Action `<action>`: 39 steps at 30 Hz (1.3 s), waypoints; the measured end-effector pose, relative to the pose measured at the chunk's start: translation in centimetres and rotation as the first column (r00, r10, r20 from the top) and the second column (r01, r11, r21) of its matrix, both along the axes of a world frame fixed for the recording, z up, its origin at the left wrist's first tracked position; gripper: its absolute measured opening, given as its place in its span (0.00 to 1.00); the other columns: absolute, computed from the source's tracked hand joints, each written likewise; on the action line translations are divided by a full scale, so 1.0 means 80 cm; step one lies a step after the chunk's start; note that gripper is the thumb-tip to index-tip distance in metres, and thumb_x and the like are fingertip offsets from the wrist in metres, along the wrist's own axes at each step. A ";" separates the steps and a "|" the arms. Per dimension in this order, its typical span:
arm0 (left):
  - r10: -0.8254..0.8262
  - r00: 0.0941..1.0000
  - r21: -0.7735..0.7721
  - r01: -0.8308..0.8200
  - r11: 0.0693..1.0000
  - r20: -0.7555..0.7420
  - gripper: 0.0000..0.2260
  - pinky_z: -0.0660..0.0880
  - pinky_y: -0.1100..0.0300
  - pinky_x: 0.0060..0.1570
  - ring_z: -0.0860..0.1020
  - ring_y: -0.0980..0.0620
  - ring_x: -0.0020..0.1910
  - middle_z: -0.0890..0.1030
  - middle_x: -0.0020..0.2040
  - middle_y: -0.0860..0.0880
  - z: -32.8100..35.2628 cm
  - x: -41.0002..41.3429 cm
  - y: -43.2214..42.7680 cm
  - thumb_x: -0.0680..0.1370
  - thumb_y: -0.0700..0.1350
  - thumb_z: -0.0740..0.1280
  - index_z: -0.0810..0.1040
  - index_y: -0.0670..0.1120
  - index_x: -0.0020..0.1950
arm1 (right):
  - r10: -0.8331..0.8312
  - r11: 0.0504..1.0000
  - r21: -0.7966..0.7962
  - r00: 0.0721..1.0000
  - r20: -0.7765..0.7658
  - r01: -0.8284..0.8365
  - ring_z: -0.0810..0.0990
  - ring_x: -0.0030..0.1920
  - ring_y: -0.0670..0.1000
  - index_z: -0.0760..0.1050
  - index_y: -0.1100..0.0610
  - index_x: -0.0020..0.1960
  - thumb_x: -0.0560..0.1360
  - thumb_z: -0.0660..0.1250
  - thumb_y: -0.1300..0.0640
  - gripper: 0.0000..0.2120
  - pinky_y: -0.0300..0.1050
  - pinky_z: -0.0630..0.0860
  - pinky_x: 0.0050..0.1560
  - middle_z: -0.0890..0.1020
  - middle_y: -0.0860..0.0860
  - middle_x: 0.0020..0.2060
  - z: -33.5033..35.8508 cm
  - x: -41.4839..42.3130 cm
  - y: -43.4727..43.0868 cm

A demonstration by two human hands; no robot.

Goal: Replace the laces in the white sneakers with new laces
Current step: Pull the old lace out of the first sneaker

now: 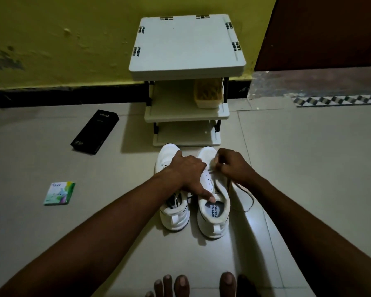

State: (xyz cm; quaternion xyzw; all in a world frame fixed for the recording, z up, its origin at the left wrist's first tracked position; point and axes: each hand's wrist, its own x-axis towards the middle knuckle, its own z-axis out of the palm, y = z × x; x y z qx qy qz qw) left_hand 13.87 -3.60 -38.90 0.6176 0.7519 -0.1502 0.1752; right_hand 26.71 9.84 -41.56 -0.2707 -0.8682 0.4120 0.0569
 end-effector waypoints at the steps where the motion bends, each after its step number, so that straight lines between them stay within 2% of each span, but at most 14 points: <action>1: 0.006 1.000 0.004 -0.006 1.000 0.006 0.49 0.62 0.38 0.65 0.74 0.45 0.64 0.78 0.63 0.48 -0.001 0.001 -0.001 0.59 0.84 0.61 0.73 0.49 0.65 | 0.120 0.984 0.119 0.989 0.082 -0.129 0.80 0.44 0.55 0.78 0.60 0.44 0.74 0.70 0.60 0.03 0.50 0.74 0.49 0.83 0.53 0.40 0.003 -0.004 0.000; 5: 0.050 0.997 0.020 -0.051 0.998 0.051 0.53 0.62 0.38 0.65 0.75 0.46 0.65 0.78 0.65 0.49 -0.005 -0.001 -0.004 0.56 0.86 0.58 0.72 0.51 0.68 | 0.235 0.912 0.250 0.913 0.335 -0.326 0.75 0.46 0.57 0.76 0.54 0.41 0.76 0.68 0.55 0.06 0.52 0.71 0.56 0.82 0.52 0.39 0.006 -0.014 0.000; 7: 0.062 0.997 0.016 -0.063 0.998 0.055 0.51 0.62 0.38 0.64 0.76 0.46 0.62 0.80 0.61 0.50 -0.002 -0.001 -0.005 0.56 0.85 0.60 0.73 0.51 0.66 | 0.090 0.993 -0.091 0.976 0.197 -0.073 0.75 0.41 0.53 0.75 0.57 0.34 0.75 0.68 0.58 0.11 0.49 0.72 0.48 0.79 0.52 0.34 0.012 -0.013 -0.005; 10: 0.059 0.998 -0.002 -0.059 0.998 0.037 0.50 0.62 0.37 0.64 0.76 0.46 0.62 0.80 0.61 0.49 0.003 0.001 -0.004 0.56 0.85 0.61 0.73 0.51 0.66 | -0.293 0.719 -0.631 0.950 0.105 0.292 0.72 0.34 0.51 0.74 0.60 0.28 0.73 0.62 0.68 0.16 0.47 0.67 0.40 0.75 0.51 0.26 0.023 -0.009 -0.009; 14: 0.045 0.999 -0.015 -0.045 0.999 0.003 0.53 0.60 0.35 0.66 0.76 0.45 0.64 0.79 0.64 0.49 0.004 0.005 -0.001 0.55 0.86 0.58 0.73 0.49 0.67 | 0.014 0.980 -0.197 0.972 0.237 0.034 0.72 0.31 0.49 0.76 0.63 0.31 0.74 0.68 0.63 0.13 0.42 0.66 0.35 0.76 0.53 0.27 0.045 -0.003 -0.002; 16: 0.033 0.999 -0.030 -0.033 0.999 -0.003 0.50 0.60 0.35 0.67 0.75 0.45 0.64 0.78 0.63 0.48 0.007 0.006 0.000 0.58 0.84 0.62 0.73 0.49 0.67 | 0.047 0.977 -0.213 0.987 0.154 -0.014 0.77 0.34 0.48 0.82 0.66 0.38 0.75 0.67 0.65 0.09 0.39 0.71 0.37 0.80 0.54 0.31 0.054 -0.003 -0.002; 20: 0.037 0.999 -0.031 -0.037 0.999 0.003 0.48 0.61 0.35 0.67 0.76 0.44 0.62 0.79 0.61 0.47 0.008 0.001 0.001 0.58 0.83 0.64 0.73 0.50 0.64 | -0.310 0.580 -0.808 0.945 -0.104 0.101 0.74 0.36 0.52 0.76 0.63 0.35 0.72 0.62 0.69 0.09 0.45 0.72 0.39 0.75 0.56 0.32 0.048 0.020 -0.003; 24: 0.012 0.999 -0.065 -0.015 0.998 -0.044 0.52 0.58 0.32 0.68 0.75 0.43 0.65 0.78 0.66 0.46 0.007 0.009 0.005 0.58 0.85 0.61 0.73 0.47 0.67 | -0.149 0.945 -0.290 0.988 0.036 0.153 0.73 0.28 0.42 0.80 0.57 0.30 0.76 0.71 0.59 0.16 0.42 0.70 0.38 0.76 0.48 0.25 0.024 0.041 0.010; 27: 0.008 0.999 -0.087 -0.012 0.996 -0.052 0.47 0.57 0.32 0.68 0.77 0.44 0.61 0.80 0.59 0.46 0.015 0.015 0.009 0.58 0.84 0.63 0.74 0.47 0.61 | -0.097 0.967 -0.244 0.993 -0.065 0.079 0.76 0.32 0.41 0.79 0.58 0.34 0.80 0.68 0.56 0.16 0.38 0.71 0.39 0.79 0.50 0.30 0.037 0.038 0.006; 30: 0.018 0.999 -0.097 -0.023 0.995 -0.050 0.45 0.57 0.33 0.69 0.77 0.44 0.59 0.80 0.56 0.47 0.019 0.016 0.011 0.59 0.83 0.64 0.74 0.48 0.58 | -0.430 0.561 -0.824 0.878 -0.212 0.075 0.76 0.38 0.49 0.75 0.61 0.40 0.82 0.61 0.59 0.13 0.43 0.70 0.36 0.78 0.55 0.38 0.049 0.035 0.000; 33: 0.024 0.998 -0.097 -0.030 0.995 -0.061 0.45 0.57 0.32 0.68 0.77 0.45 0.59 0.80 0.57 0.47 0.017 0.017 0.011 0.59 0.83 0.64 0.74 0.48 0.58 | -0.561 0.268 -0.962 0.820 -0.114 0.050 0.67 0.31 0.48 0.69 0.57 0.39 0.83 0.59 0.55 0.15 0.43 0.61 0.30 0.72 0.54 0.34 0.030 0.050 0.001; 35: 0.026 0.998 -0.093 -0.032 0.995 -0.064 0.45 0.58 0.32 0.68 0.77 0.45 0.59 0.80 0.57 0.48 0.016 0.016 0.012 0.58 0.83 0.64 0.74 0.48 0.58 | -0.399 0.621 -0.751 0.915 -0.055 0.226 0.64 0.29 0.48 0.66 0.56 0.39 0.83 0.62 0.51 0.16 0.42 0.60 0.30 0.69 0.53 0.32 0.021 0.055 0.006; 37: 0.028 0.998 -0.099 -0.034 0.995 -0.063 0.45 0.58 0.32 0.67 0.77 0.45 0.59 0.80 0.56 0.48 0.016 0.017 0.010 0.58 0.84 0.63 0.74 0.48 0.58 | -0.115 0.982 -0.141 0.992 0.058 0.122 0.69 0.31 0.48 0.67 0.56 0.42 0.79 0.69 0.51 0.15 0.43 0.65 0.32 0.72 0.50 0.32 0.013 0.054 0.008; 39: 0.029 0.997 -0.102 -0.036 0.994 -0.069 0.45 0.58 0.33 0.68 0.77 0.45 0.60 0.80 0.57 0.48 0.018 0.019 0.012 0.58 0.84 0.64 0.74 0.48 0.58 | 0.119 0.974 0.179 0.986 0.112 -0.138 0.71 0.32 0.47 0.64 0.55 0.49 0.75 0.71 0.56 0.15 0.46 0.68 0.33 0.73 0.48 0.33 0.011 0.047 0.005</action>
